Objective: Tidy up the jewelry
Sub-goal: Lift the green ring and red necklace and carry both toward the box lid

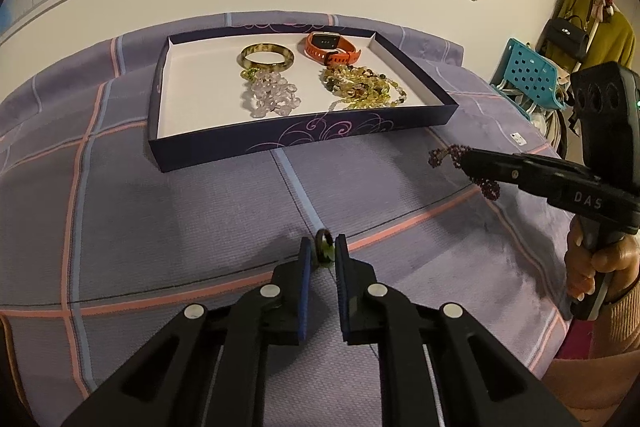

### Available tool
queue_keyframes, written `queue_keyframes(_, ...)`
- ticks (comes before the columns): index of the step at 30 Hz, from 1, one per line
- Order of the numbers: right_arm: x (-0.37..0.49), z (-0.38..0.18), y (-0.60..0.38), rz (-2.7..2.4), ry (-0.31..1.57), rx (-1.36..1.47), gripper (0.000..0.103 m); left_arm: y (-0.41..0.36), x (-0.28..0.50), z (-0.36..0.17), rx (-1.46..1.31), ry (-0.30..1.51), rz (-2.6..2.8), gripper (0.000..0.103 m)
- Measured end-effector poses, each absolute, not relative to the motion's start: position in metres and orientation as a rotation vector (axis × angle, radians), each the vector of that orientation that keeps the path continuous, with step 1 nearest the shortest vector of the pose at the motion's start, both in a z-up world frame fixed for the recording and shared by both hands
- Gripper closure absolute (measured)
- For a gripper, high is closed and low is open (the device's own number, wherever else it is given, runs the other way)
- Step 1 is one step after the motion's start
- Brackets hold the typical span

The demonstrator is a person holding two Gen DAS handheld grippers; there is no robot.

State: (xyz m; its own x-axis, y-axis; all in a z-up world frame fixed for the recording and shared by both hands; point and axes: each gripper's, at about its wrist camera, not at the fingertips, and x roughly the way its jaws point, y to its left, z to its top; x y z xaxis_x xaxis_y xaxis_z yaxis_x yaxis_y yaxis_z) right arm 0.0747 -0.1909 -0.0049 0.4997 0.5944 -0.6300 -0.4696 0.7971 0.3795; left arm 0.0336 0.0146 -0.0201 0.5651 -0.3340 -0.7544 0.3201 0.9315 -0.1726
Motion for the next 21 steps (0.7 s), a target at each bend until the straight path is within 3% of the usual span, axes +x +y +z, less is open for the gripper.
queue_keyframes(19, 0.07, 0.006, -0.192, 0.681, 0.785, 0.186, 0.097, 0.014, 0.028, -0.009, -0.013, 0.857, -0.397, 0.096)
queue_keyframes(20, 0.07, 0.005, -0.192, 0.679, 0.785, 0.186, 0.097, 0.014, 0.028, -0.01, -0.007, 0.861, -0.397, 0.095)
queue_keyframes(21, 0.07, 0.005, -0.192, 0.68, 0.786, 0.189, 0.097, 0.013, 0.029, -0.011, 0.002, 0.868, -0.395, 0.083)
